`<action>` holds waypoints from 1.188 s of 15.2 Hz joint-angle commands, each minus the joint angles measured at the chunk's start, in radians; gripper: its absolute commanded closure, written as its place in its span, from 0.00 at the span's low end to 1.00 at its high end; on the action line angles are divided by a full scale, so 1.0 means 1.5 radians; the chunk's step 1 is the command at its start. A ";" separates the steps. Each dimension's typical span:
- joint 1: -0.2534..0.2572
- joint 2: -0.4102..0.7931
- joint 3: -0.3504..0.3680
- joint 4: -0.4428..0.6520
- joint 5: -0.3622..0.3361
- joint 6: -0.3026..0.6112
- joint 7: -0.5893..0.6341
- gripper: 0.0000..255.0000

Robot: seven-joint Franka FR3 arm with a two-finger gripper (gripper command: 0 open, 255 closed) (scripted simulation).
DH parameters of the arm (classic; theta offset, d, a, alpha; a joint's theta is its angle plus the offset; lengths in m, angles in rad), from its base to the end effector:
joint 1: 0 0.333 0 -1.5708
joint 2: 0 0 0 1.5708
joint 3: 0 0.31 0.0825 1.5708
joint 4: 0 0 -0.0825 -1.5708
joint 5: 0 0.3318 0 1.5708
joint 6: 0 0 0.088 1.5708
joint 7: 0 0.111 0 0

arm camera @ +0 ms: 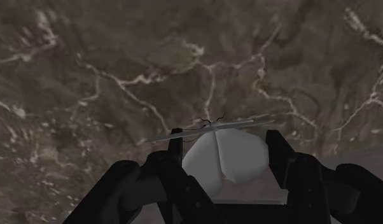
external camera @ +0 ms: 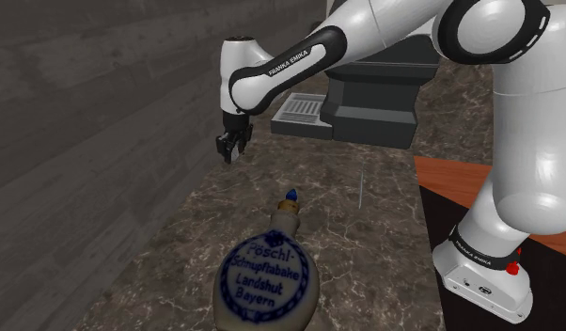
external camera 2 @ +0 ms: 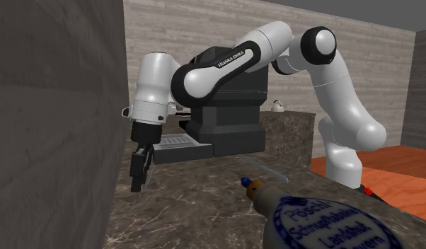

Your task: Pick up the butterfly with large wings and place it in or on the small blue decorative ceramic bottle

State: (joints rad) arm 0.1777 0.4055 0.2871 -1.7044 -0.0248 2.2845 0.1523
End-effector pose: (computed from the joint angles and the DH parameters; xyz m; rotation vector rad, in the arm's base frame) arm 0.5730 0.2625 0.4007 -2.9574 -0.4381 -0.2325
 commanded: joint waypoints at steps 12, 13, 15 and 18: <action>-0.003 -0.034 0.005 0.060 0.009 -0.094 0.000 1.00; -0.003 -0.036 0.005 0.066 0.009 -0.102 0.000 1.00; -0.003 -0.040 0.005 0.079 0.010 -0.118 0.001 1.00; -0.003 -0.044 0.006 0.100 0.011 -0.143 0.002 1.00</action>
State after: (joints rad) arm 0.1738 0.3409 0.2961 -1.5673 -0.0083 2.0835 0.1546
